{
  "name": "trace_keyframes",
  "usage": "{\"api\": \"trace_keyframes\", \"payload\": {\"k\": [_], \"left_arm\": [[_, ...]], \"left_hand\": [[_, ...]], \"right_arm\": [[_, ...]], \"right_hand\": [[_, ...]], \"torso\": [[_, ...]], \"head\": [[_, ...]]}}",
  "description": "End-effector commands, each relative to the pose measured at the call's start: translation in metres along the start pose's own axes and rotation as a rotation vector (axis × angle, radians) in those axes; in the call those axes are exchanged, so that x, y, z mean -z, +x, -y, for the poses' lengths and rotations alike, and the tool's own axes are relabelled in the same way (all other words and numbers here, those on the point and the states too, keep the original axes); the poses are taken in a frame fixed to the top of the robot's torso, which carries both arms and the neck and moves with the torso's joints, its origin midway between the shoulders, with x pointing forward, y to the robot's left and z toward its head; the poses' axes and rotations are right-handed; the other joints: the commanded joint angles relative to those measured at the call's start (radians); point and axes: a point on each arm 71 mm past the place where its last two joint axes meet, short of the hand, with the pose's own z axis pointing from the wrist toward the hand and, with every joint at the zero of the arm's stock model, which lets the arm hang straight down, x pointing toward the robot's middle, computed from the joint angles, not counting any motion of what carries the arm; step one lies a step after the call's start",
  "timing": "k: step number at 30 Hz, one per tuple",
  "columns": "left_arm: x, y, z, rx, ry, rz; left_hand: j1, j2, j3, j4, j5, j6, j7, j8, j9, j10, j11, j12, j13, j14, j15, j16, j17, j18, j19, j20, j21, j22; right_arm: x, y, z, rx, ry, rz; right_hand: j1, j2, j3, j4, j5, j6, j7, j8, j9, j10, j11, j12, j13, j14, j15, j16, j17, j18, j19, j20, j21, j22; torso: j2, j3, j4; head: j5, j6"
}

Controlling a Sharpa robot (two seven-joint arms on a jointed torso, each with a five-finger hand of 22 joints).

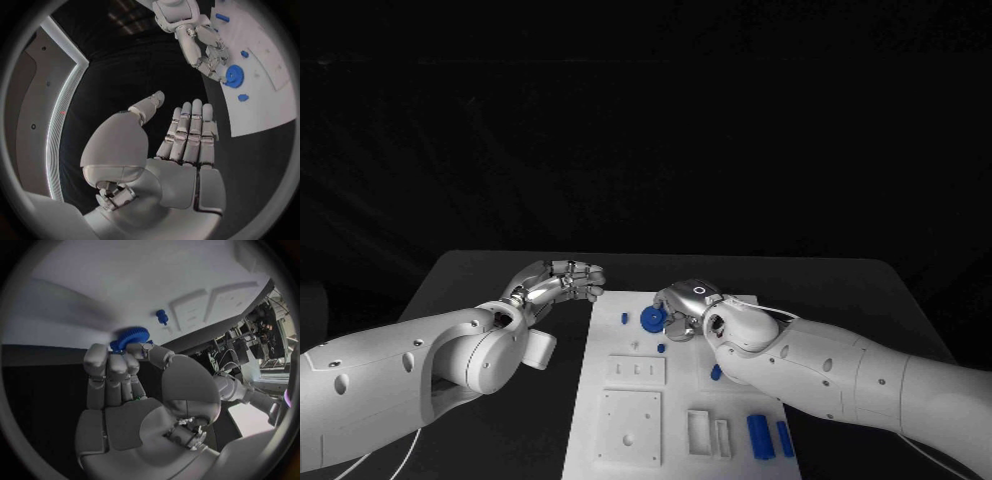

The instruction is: Assemble the parts on the task board

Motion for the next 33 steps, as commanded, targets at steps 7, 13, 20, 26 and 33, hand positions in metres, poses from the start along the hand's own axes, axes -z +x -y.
{"api": "trace_keyframes", "payload": {"k": [7, 13, 20, 26, 33], "left_arm": [[0.0, 0.001, 0.002, 0.002, 0.01, -0.014], [0.001, 0.001, 0.002, 0.002, 0.011, -0.013], [0.001, 0.0, 0.002, 0.002, 0.01, -0.011], [0.002, -0.003, 0.002, 0.0, 0.01, -0.006], [0.002, -0.003, 0.002, 0.0, 0.011, -0.006]], "left_hand": [[-0.01, 0.001, 0.003, -0.005, -0.004, 0.0, 0.003, -0.004, -0.001, 0.001, 0.008, -0.005, -0.001, 0.004, 0.0, -0.004, 0.001, 0.017, 0.005, 0.004, -0.004, 0.016], [-0.01, 0.001, 0.003, -0.005, -0.004, 0.0, 0.003, -0.004, -0.001, 0.001, 0.008, -0.005, -0.001, 0.004, 0.0, -0.005, 0.001, 0.018, 0.005, 0.004, -0.004, 0.016], [-0.01, 0.001, 0.003, -0.006, -0.004, 0.0, 0.003, -0.004, -0.002, 0.001, 0.008, -0.005, -0.001, 0.004, 0.0, -0.005, 0.001, 0.018, 0.005, 0.004, -0.004, 0.016], [-0.01, 0.001, 0.004, -0.006, -0.004, 0.001, 0.003, -0.004, -0.002, 0.001, 0.008, -0.005, -0.001, 0.004, 0.0, -0.005, 0.001, 0.018, 0.005, 0.005, -0.004, 0.016], [-0.01, 0.001, 0.004, -0.007, -0.004, 0.001, 0.003, -0.004, -0.002, 0.001, 0.008, -0.005, -0.001, 0.004, 0.0, -0.005, 0.001, 0.018, 0.005, 0.005, -0.004, 0.016]], "right_arm": [[0.009, 0.01, 0.006, 0.005, 0.012, -0.07], [0.011, 0.009, 0.009, 0.005, 0.019, -0.066], [0.015, 0.008, 0.011, 0.0, 0.018, -0.061], [0.02, 0.005, 0.008, -0.02, 0.007, -0.05], [0.022, -0.011, 0.015, -0.058, 0.015, 0.064]], "right_hand": [[-0.001, 0.016, 0.013, -0.006, 0.011, 0.006, 0.003, 0.011, 0.006, 0.009, 0.002, 0.005, 0.002, 0.005, -0.003, -0.005, 0.003, 0.097, 0.001, -0.002, 0.007, 0.016], [-0.002, 0.02, 0.022, -0.009, 0.011, 0.009, 0.004, 0.013, 0.007, 0.011, 0.003, 0.006, 0.003, 0.005, -0.002, -0.005, 0.004, 0.097, 0.002, -0.002, 0.008, 0.016], [-0.002, 0.021, 0.029, -0.011, 0.011, 0.013, 0.005, 0.016, 0.009, 0.012, 0.004, 0.006, 0.003, 0.005, -0.001, -0.005, 0.005, 0.097, 0.002, -0.002, 0.008, 0.016], [-0.004, 0.021, 0.033, -0.012, 0.011, 0.016, 0.006, 0.018, 0.01, 0.013, 0.005, 0.007, 0.004, 0.006, 0.0, -0.005, 0.006, 0.097, 0.003, -0.002, 0.009, 0.016], [-0.004, 0.017, 0.035, -0.013, 0.009, 0.017, 0.007, 0.019, 0.01, 0.011, 0.005, 0.006, 0.002, 0.006, 0.001, -0.005, 0.006, 0.097, 0.003, -0.002, 0.009, 0.015]], "torso": [[0.001, 0.0012, -0.0013], [0.0, 0.0014, -0.0016], [0.0, 0.0011, -0.0019], [0.001, 0.0013, -0.0024], [0.0, 0.0014, -0.0017]], "head": [[0.002, -0.002], [0.003, -0.002], [0.001, -0.001], [0.002, -0.002], [-0.002, 0.003]]}}
